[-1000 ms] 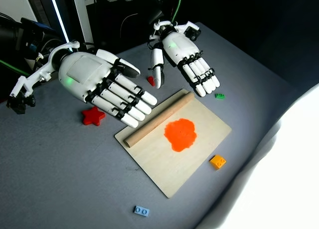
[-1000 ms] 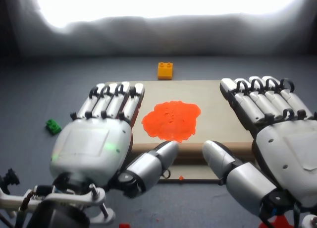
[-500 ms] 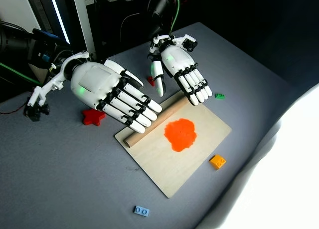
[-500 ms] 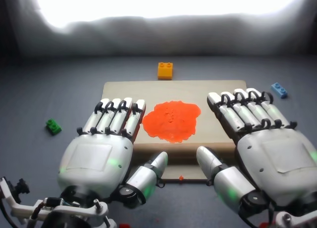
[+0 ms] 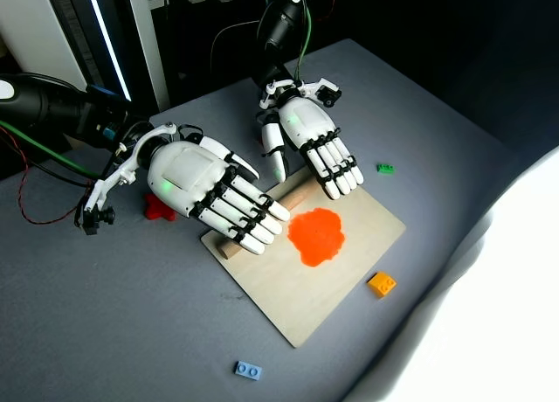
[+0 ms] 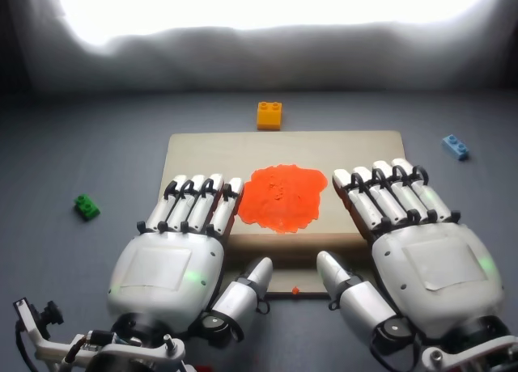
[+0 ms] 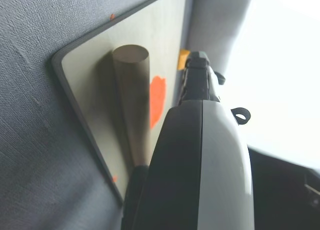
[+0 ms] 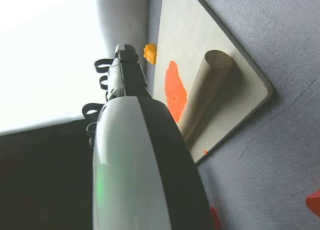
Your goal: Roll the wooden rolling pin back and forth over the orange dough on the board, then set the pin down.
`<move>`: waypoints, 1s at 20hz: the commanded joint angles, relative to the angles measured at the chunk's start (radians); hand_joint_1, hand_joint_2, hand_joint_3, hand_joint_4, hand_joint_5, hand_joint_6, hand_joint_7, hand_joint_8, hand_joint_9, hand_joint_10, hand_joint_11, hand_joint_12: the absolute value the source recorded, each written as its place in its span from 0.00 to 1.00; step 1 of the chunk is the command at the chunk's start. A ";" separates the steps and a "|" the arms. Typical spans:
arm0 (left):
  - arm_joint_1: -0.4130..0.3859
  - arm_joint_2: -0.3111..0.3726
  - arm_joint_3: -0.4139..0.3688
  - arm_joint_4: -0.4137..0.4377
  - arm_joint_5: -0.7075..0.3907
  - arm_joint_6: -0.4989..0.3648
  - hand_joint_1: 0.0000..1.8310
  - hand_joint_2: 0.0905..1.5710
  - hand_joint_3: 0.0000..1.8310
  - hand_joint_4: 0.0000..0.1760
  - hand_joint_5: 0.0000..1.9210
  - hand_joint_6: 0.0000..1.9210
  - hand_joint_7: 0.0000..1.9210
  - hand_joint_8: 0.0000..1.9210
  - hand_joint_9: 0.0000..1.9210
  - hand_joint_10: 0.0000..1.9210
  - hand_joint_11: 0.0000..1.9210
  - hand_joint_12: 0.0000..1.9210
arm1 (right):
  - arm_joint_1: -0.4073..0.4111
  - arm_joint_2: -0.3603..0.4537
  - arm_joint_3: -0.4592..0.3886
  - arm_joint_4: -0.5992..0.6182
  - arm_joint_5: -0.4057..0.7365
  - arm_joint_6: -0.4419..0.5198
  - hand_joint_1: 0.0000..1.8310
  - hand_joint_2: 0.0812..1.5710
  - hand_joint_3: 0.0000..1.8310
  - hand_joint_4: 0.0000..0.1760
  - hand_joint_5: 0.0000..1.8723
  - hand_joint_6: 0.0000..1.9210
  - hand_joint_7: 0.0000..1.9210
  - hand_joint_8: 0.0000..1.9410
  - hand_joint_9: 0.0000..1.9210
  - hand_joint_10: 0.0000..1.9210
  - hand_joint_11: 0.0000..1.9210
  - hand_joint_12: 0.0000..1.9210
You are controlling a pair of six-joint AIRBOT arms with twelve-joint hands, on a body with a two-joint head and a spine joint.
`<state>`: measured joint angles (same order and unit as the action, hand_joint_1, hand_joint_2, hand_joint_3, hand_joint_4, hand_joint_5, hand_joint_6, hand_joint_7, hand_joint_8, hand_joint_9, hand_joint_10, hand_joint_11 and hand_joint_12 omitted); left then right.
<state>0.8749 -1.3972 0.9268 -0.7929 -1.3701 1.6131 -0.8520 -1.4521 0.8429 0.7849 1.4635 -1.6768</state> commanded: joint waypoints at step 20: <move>0.002 -0.059 0.088 0.083 -0.075 -0.034 0.00 0.93 0.01 0.00 0.00 0.00 0.00 0.00 0.00 0.00 0.00 0.00 | 0.016 -0.108 0.166 -0.073 0.034 0.003 0.00 0.93 0.00 0.00 0.04 0.00 0.05 0.00 0.02 0.00 0.00 0.05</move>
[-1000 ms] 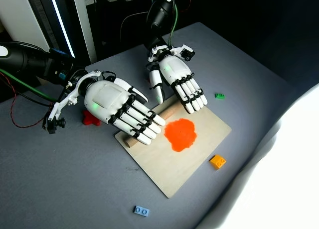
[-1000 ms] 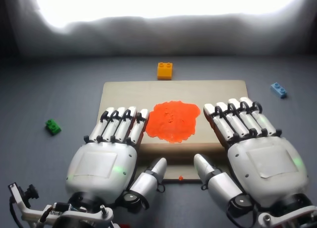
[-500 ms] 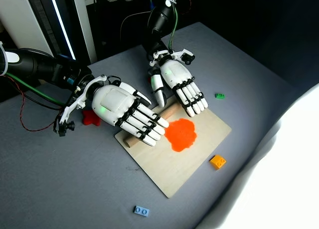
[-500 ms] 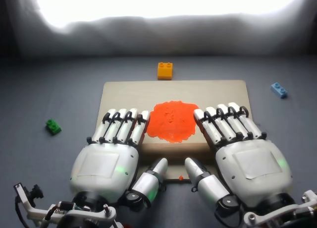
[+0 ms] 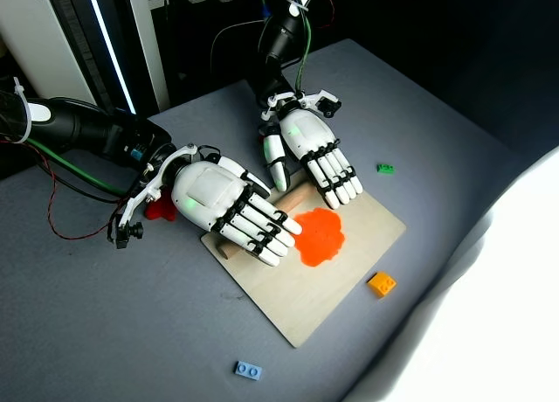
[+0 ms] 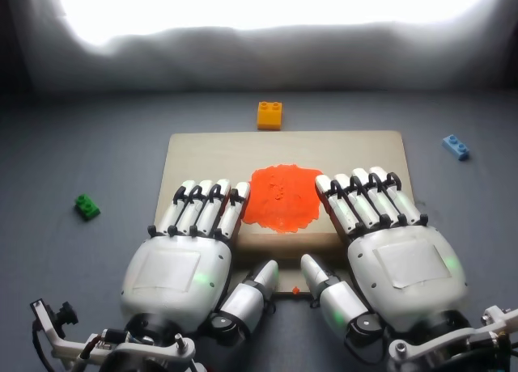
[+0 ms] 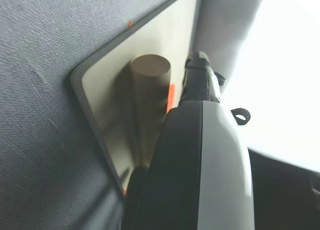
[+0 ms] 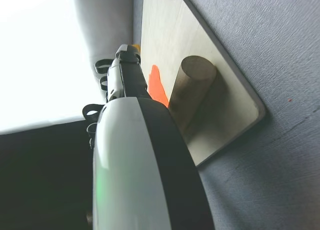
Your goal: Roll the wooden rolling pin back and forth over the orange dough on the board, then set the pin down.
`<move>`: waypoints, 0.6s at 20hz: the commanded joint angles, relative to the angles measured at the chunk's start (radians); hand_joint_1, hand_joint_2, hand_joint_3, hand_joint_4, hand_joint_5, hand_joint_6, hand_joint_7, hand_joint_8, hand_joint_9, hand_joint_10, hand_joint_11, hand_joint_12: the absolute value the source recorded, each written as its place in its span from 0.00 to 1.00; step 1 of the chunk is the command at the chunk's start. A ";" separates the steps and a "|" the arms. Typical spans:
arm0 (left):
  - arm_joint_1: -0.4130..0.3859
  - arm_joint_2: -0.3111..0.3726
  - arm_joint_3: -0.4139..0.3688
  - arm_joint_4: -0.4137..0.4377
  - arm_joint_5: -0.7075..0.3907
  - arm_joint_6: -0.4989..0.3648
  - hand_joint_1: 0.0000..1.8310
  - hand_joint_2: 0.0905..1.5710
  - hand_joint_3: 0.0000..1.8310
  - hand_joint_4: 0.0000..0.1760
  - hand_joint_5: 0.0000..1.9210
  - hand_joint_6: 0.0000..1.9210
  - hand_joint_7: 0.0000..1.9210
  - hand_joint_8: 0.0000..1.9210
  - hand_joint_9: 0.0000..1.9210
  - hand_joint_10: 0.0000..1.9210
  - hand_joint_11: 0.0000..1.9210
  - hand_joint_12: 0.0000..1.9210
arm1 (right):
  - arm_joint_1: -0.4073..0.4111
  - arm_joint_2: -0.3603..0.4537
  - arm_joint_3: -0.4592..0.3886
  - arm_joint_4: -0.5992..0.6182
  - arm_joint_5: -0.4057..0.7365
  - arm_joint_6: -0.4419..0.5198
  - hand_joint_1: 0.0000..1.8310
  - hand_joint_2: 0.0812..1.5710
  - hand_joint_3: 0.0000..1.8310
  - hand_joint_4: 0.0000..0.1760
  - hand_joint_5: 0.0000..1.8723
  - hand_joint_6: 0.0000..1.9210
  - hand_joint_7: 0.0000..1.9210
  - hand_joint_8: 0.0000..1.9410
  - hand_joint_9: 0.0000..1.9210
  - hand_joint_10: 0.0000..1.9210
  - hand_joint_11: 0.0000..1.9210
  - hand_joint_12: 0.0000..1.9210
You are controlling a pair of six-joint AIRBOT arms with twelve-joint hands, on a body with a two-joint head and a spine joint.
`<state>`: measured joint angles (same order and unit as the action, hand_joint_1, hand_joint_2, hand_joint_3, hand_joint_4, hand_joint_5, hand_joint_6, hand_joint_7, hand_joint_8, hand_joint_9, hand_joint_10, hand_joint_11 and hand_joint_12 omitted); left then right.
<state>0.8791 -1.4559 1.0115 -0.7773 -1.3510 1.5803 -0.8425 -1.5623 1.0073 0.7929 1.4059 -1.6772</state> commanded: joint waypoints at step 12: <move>-0.009 -0.003 0.021 0.068 -0.085 -0.003 0.00 0.93 0.00 0.00 0.01 0.00 0.00 0.00 0.00 0.00 0.00 0.00 | 0.010 -0.020 0.037 -0.051 0.070 -0.001 0.00 0.93 0.00 0.00 0.05 0.00 0.05 0.00 0.03 0.00 0.00 0.05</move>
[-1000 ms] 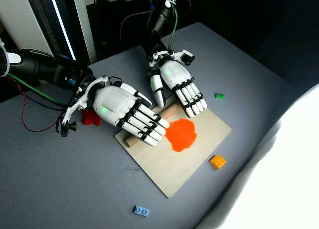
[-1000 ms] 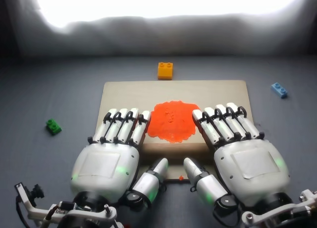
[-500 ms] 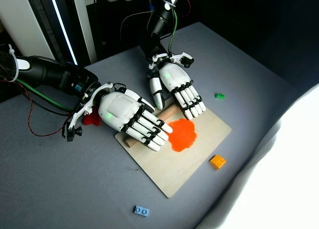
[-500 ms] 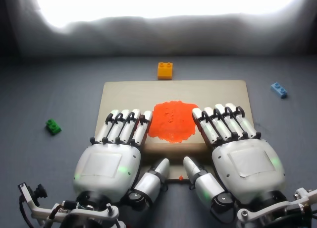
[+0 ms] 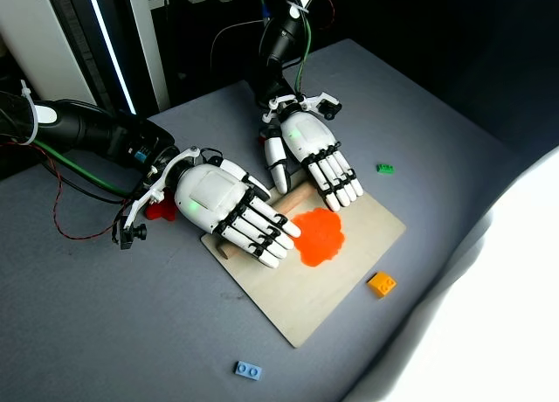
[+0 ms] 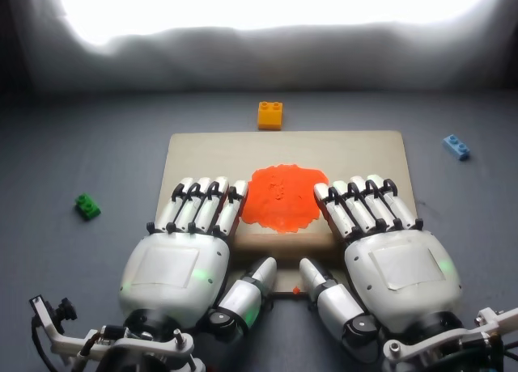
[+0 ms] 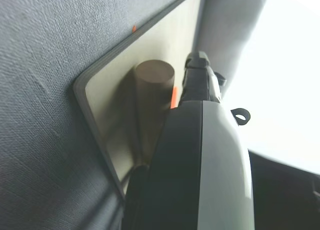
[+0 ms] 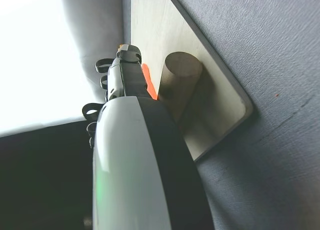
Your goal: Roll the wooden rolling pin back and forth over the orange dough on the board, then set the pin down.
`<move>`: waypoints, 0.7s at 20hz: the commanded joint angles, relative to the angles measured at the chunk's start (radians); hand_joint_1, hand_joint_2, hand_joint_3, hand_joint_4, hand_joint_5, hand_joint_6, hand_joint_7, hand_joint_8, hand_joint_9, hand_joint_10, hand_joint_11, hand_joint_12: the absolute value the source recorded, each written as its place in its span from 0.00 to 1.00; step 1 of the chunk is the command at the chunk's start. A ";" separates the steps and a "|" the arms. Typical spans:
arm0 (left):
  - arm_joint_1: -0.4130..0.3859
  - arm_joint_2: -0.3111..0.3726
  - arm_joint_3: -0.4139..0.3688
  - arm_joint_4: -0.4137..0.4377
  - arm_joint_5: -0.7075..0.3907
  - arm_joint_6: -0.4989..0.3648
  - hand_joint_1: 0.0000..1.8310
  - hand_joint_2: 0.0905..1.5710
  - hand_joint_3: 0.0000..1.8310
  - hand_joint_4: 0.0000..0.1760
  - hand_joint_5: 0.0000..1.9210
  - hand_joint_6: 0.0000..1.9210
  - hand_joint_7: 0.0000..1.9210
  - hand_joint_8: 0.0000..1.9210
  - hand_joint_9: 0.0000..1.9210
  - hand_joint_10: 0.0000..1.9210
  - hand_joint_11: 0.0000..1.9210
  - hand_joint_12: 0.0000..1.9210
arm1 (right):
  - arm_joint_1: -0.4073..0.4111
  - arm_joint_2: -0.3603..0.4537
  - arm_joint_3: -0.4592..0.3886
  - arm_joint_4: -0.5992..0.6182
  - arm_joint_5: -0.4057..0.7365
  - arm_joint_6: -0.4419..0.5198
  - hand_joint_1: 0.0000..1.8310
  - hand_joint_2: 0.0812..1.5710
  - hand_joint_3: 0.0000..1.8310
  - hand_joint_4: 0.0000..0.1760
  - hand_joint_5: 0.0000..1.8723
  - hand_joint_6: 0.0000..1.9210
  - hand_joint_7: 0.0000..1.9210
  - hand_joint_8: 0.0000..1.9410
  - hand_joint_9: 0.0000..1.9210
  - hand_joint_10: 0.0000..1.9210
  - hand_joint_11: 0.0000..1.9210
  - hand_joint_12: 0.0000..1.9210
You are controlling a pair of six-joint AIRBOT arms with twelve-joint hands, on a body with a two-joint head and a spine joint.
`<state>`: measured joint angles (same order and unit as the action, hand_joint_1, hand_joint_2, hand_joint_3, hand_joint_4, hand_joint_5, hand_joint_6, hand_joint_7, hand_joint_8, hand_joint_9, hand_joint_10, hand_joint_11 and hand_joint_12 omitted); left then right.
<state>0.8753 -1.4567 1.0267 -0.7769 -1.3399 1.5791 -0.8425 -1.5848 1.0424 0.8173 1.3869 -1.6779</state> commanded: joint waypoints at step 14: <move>-0.016 -0.019 0.045 0.070 -0.073 -0.009 0.00 0.93 0.00 0.00 0.01 0.00 0.00 0.00 0.00 0.00 0.00 0.00 | 0.017 -0.002 0.064 -0.046 0.053 0.038 0.00 0.94 0.00 0.00 0.05 0.00 0.06 0.00 0.03 0.00 0.00 0.06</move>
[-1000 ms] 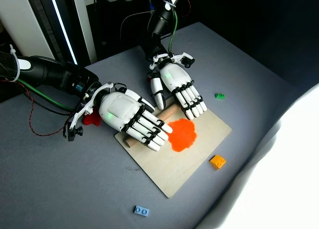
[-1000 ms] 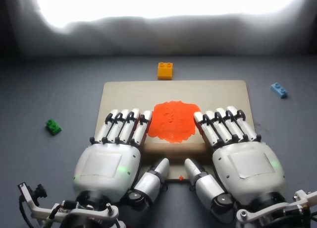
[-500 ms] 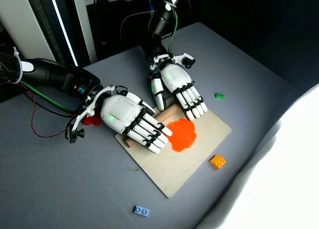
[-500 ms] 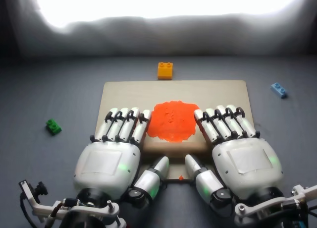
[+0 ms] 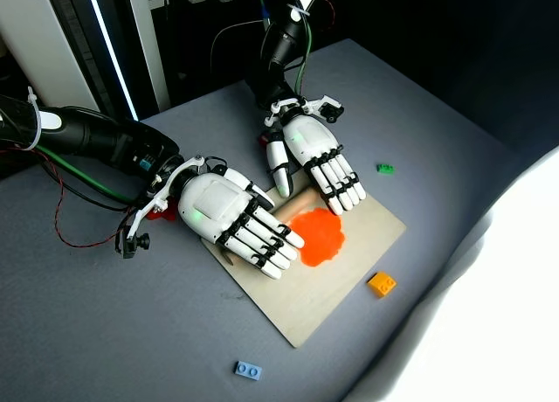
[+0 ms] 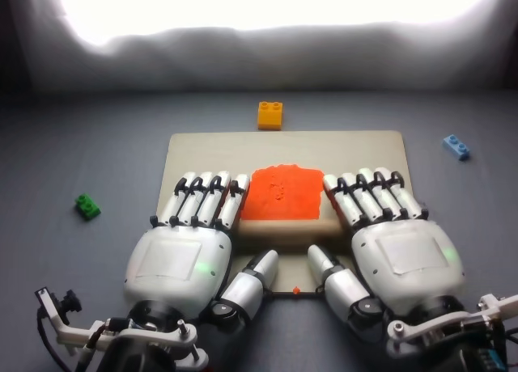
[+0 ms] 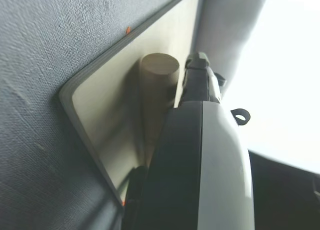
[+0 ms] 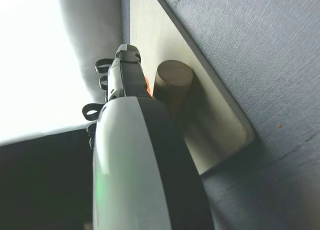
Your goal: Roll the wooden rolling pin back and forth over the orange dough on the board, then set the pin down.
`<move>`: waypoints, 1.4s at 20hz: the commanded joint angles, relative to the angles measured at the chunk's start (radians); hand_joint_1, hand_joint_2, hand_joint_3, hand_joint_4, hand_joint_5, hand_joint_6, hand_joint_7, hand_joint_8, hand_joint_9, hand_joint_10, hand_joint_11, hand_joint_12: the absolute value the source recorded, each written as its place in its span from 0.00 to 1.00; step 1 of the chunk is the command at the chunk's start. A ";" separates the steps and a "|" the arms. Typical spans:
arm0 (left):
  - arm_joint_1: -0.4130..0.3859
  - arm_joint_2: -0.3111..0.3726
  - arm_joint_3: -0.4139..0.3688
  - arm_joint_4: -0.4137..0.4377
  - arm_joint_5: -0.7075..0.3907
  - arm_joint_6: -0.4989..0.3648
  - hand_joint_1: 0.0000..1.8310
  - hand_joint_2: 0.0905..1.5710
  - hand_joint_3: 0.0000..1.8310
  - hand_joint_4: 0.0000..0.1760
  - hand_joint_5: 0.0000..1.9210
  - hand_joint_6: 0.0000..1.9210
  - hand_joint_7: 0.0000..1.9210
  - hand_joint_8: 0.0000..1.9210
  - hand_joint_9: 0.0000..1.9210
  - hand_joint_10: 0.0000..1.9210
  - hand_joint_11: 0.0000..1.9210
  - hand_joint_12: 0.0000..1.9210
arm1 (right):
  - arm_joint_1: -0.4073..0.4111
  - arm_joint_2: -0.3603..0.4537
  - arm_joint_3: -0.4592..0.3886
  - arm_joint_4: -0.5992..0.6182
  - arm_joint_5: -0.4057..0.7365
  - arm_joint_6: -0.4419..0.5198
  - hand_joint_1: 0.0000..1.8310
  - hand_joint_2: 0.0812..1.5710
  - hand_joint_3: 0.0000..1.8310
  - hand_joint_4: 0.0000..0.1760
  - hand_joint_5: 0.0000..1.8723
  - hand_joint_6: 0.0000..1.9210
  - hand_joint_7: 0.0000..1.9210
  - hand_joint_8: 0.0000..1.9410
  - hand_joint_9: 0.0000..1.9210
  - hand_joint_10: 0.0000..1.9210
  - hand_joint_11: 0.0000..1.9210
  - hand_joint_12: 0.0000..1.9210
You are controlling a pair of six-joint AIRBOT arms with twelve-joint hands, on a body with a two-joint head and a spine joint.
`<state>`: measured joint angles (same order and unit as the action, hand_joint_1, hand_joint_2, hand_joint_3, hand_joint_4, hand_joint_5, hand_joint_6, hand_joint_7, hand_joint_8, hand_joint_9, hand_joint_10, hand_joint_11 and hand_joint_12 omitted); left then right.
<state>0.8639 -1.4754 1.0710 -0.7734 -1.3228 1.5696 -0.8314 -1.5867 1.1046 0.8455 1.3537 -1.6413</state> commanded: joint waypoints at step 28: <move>-0.068 -0.032 0.115 0.063 -0.005 -0.023 0.00 0.93 0.00 0.00 0.00 0.00 0.00 0.00 0.00 0.00 0.00 0.00 | 0.025 0.010 0.079 -0.075 0.085 0.123 0.00 0.98 0.00 0.00 0.06 0.00 0.06 0.00 0.03 0.00 0.00 0.09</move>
<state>0.8009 -1.5070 1.1851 -0.7696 -1.2400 1.5463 -0.8139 -1.5852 1.1805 0.8410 1.3384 -1.5208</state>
